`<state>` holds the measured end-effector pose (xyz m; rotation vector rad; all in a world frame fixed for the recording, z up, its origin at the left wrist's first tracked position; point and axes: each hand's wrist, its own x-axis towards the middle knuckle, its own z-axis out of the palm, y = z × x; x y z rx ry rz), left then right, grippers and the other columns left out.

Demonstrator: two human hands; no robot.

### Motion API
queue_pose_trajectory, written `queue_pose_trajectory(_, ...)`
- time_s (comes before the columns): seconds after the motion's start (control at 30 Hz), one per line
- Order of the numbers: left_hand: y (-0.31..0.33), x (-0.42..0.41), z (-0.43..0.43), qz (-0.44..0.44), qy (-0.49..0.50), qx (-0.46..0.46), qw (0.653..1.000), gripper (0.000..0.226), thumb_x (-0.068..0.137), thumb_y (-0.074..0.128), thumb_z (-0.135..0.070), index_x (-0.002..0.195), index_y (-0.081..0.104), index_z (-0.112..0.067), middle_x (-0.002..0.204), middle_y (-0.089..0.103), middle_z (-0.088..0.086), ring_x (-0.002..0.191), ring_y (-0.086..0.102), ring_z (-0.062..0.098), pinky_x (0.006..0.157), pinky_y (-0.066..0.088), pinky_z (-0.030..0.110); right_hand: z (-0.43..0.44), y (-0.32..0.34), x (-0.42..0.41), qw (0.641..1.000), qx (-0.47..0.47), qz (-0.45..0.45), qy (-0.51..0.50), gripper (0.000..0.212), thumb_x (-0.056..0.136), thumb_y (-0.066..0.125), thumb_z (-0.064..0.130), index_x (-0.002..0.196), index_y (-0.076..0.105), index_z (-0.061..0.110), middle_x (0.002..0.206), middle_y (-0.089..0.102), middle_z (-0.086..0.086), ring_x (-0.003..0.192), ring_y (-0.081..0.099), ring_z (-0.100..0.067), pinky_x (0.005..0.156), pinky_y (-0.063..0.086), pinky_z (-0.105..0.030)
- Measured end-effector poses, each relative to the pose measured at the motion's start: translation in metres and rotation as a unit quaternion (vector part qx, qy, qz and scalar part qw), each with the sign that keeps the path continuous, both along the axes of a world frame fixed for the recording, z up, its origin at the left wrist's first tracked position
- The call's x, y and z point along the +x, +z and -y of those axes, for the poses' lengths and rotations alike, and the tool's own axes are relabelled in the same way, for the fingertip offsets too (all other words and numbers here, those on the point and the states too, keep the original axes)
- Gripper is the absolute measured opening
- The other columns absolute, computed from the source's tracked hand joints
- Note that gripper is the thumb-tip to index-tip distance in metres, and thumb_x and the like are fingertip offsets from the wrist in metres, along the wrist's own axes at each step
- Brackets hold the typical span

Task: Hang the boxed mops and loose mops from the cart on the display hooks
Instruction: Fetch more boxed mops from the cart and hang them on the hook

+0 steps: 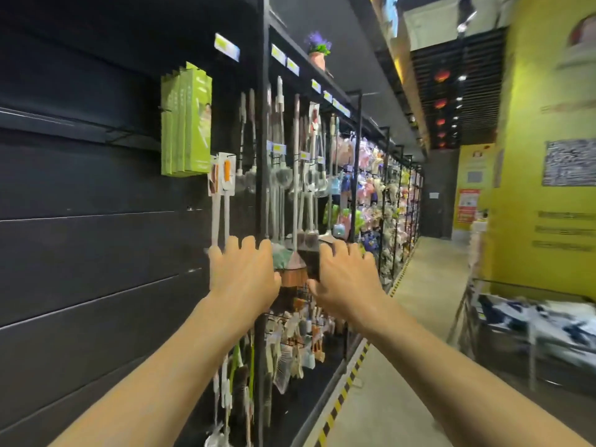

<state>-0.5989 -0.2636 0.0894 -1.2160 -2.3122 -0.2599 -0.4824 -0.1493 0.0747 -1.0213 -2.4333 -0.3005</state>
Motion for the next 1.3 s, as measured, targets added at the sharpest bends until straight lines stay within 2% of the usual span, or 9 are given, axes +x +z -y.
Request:
queue_pose_trajectory(0.33, -0.038, 0.147, -0.199, 0.029, -0.158, -0.042, 0.986, 0.056, 0.099, 0.051, -0.050, 0.148, 0.044, -0.023, 0.151, 0.049, 0.004, 0.141, 0.039, 0.033, 0.115, 0.034, 0.053, -0.150, -0.036, 0.183, 0.985, -0.050, 0.008, -0.167, 0.055, 0.099, 0.054, 0.051, 0.139, 0.044, 0.015, 0.141, 0.049, -0.014, 0.129, 0.046, -0.037, 0.106, 0.041, -0.054)
queue_pose_trajectory(0.6, -0.067, 0.238, -0.342, 0.042, -0.287, -0.074, 0.954, 0.056, 0.099, 0.050, -0.050, 0.148, 0.044, -0.024, 0.151, 0.049, 0.005, 0.141, 0.040, 0.034, 0.116, 0.033, 0.056, -0.239, -0.065, 0.286, 0.948, -0.062, 0.029, -0.310, 0.059, 0.100, 0.052, 0.049, 0.144, 0.042, 0.012, 0.146, 0.047, -0.016, 0.133, 0.043, -0.039, 0.107, 0.038, -0.055)
queue_pose_trajectory(0.97, -0.082, 0.344, -0.522, 0.035, -0.465, -0.079, 0.881, 0.056, 0.098, 0.053, -0.050, 0.147, 0.046, -0.023, 0.149, 0.052, 0.006, 0.139, 0.043, 0.034, 0.112, 0.037, 0.054, -0.350, -0.071, 0.390, 0.861, -0.093, 0.044, -0.499, 0.062, 0.102, 0.051, 0.050, 0.147, 0.037, 0.010, 0.149, 0.042, -0.017, 0.137, 0.039, -0.041, 0.112, 0.036, -0.057)
queue_pose_trajectory(1.17, -0.098, 0.422, -0.586, 0.024, -0.541, -0.109, 0.834, 0.054, 0.099, 0.051, -0.050, 0.146, 0.046, -0.022, 0.150, 0.051, 0.006, 0.140, 0.042, 0.035, 0.113, 0.037, 0.056, -0.381, -0.085, 0.458, 0.807, -0.111, 0.037, -0.579, 0.065, 0.102, 0.050, 0.049, 0.150, 0.035, 0.007, 0.152, 0.039, -0.019, 0.138, 0.038, -0.042, 0.112, 0.035, -0.056)
queue_pose_trajectory(1.3, -0.108, 0.483, -0.616, 0.013, -0.585, -0.122, 0.802, 0.050, 0.100, 0.050, -0.049, 0.142, 0.047, -0.021, 0.149, 0.051, 0.007, 0.140, 0.041, 0.036, 0.113, 0.037, 0.055, -0.402, -0.100, 0.512, 0.777, -0.126, 0.032, -0.616, 0.061, 0.102, 0.048, 0.050, 0.145, 0.038, 0.008, 0.147, 0.042, -0.018, 0.135, 0.040, -0.041, 0.109, 0.037, -0.057)
